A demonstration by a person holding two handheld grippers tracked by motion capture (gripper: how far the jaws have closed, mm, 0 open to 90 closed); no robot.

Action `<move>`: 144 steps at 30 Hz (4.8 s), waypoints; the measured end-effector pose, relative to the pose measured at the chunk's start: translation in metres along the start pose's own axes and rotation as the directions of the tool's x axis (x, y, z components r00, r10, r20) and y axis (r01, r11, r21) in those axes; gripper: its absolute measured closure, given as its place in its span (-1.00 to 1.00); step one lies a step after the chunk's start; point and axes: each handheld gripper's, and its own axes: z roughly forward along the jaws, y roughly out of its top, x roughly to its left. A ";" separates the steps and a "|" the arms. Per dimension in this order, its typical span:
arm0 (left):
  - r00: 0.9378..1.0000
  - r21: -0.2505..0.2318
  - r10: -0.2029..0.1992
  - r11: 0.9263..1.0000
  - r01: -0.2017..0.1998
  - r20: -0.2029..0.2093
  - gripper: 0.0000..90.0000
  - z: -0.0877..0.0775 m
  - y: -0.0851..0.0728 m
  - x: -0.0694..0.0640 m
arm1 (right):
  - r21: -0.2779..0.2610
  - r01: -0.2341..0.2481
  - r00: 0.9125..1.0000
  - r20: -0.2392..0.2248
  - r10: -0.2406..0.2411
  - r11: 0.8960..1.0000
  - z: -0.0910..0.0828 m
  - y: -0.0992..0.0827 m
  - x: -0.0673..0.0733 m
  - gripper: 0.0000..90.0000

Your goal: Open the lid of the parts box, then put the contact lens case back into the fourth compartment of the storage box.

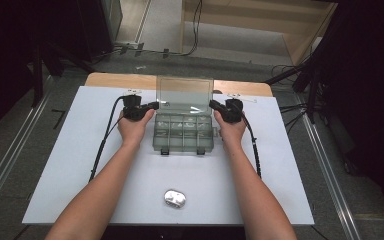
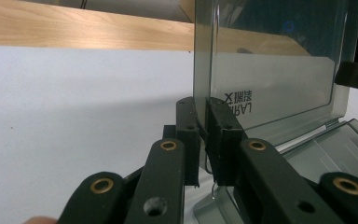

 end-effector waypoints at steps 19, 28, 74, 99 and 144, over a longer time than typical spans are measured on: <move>0.999 0.018 -0.039 0.999 0.039 -0.001 0.70 0.005 -0.004 0.004 | 0.039 -0.028 0.999 -0.022 0.029 0.999 0.009 -0.007 -0.007 0.76; 0.999 0.024 -0.036 0.999 0.036 -0.012 0.68 0.005 -0.006 0.004 | 0.070 -0.022 1.000 -0.013 0.022 0.997 0.012 -0.007 -0.008 0.73; 0.964 -0.090 0.252 0.965 -0.245 0.086 -1.00 -0.070 -0.035 -0.033 | -0.056 0.122 0.987 -0.095 -0.127 0.991 -0.073 -0.024 0.008 -1.00; 0.954 -0.117 0.288 0.953 -0.278 0.081 -1.00 -0.123 -0.071 -0.033 | -0.071 0.210 0.972 -0.095 -0.217 0.975 -0.116 -0.048 0.028 -1.00; 0.960 -0.153 0.279 0.950 -0.272 0.025 -1.00 -0.204 -0.109 -0.012 | -0.043 0.342 0.914 -0.216 -0.343 0.939 -0.142 -0.066 0.072 -1.00</move>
